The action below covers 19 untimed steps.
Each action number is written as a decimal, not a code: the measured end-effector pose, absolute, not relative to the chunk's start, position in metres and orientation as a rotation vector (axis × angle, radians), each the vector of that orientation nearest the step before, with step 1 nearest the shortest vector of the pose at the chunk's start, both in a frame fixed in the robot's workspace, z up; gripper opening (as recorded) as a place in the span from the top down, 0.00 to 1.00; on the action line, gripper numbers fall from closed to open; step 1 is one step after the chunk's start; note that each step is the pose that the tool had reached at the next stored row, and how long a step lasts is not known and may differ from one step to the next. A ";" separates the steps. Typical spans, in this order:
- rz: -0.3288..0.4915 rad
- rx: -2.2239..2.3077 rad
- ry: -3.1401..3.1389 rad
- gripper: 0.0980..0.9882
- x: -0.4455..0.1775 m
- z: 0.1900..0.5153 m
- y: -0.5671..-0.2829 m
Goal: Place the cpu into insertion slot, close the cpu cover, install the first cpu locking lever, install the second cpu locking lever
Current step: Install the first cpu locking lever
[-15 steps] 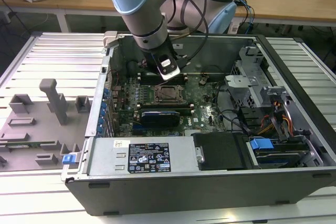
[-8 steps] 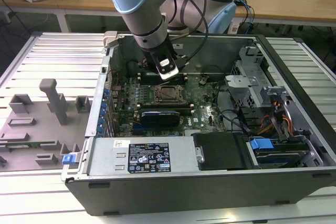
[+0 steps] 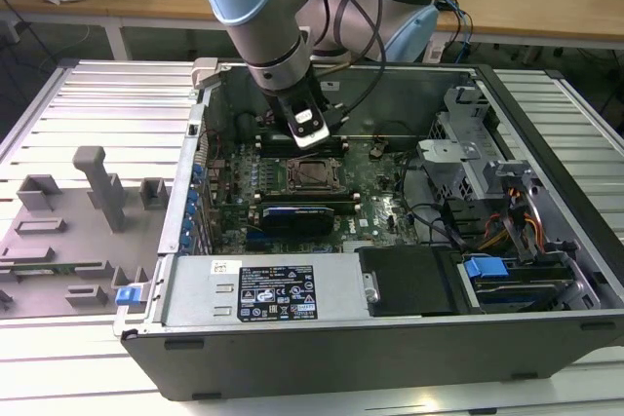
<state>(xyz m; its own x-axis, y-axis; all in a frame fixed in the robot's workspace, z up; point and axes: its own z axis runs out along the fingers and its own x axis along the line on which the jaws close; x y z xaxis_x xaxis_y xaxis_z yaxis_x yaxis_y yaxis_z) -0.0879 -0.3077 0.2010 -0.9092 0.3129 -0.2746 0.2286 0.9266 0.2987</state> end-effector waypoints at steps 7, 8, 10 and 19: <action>0.351 0.466 2.750 0.99 -0.088 0.192 -0.306; 0.348 0.478 2.747 0.99 -0.088 0.191 -0.306; 0.345 0.493 2.743 0.99 -0.088 0.190 -0.306; 0.351 0.502 2.741 0.99 -0.087 0.188 -0.306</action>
<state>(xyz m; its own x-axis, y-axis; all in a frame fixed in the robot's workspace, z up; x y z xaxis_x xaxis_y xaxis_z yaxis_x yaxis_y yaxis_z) -0.0872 -0.3059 0.1883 -0.8830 0.3801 -0.2753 0.2986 0.9075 0.2954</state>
